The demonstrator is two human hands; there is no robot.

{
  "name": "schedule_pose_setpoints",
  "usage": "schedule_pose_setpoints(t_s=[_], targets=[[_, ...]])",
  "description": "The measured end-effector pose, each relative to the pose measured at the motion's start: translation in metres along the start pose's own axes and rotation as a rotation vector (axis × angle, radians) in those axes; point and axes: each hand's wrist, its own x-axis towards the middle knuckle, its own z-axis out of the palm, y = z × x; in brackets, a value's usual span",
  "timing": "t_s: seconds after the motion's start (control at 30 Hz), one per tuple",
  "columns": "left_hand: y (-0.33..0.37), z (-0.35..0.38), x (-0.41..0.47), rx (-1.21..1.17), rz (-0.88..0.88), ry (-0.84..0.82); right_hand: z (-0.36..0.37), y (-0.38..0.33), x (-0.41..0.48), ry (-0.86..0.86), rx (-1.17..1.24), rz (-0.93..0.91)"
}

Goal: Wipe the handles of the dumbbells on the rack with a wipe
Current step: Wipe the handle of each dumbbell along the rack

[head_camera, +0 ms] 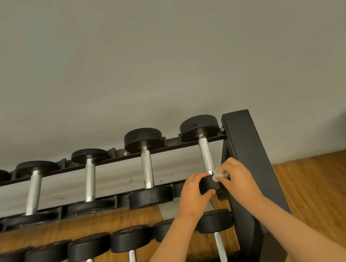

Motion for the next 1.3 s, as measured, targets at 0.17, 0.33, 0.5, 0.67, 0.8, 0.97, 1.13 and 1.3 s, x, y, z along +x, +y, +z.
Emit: schedule_pose_setpoints(t_s=[0.17, 0.33, 0.5, 0.67, 0.8, 0.97, 1.13, 1.3], targets=[[-0.002, 0.0, 0.002, -0.005, 0.013, -0.003, 0.009, 0.002, -0.017, 0.027, -0.006, -0.027], [0.0, -0.006, 0.009, 0.026, 0.001, -0.041, 0.012, 0.006, -0.023, 0.008, 0.03, -0.049], [0.001, -0.007, 0.01, 0.024, -0.012, -0.037, 0.008, 0.002, -0.006, 0.056, 0.038, 0.003], [-0.004, -0.005, 0.011, 0.008, 0.014, -0.039, 0.008, 0.002, -0.022, 0.007, 0.022, -0.014], [-0.004, -0.005, 0.012, 0.001, 0.002, -0.044, 0.002, 0.001, -0.012, -0.023, 0.044, 0.032], [-0.001, -0.006, 0.011, -0.001, -0.005, -0.031, 0.006, -0.004, -0.01, 0.062, 0.066, 0.072], [-0.002, -0.005, 0.012, 0.002, 0.006, -0.036, 0.01, 0.002, -0.018, -0.029, 0.05, 0.01], [-0.001, -0.006, 0.011, 0.005, -0.012, -0.038, 0.009, 0.002, -0.009, 0.069, 0.076, 0.106]])
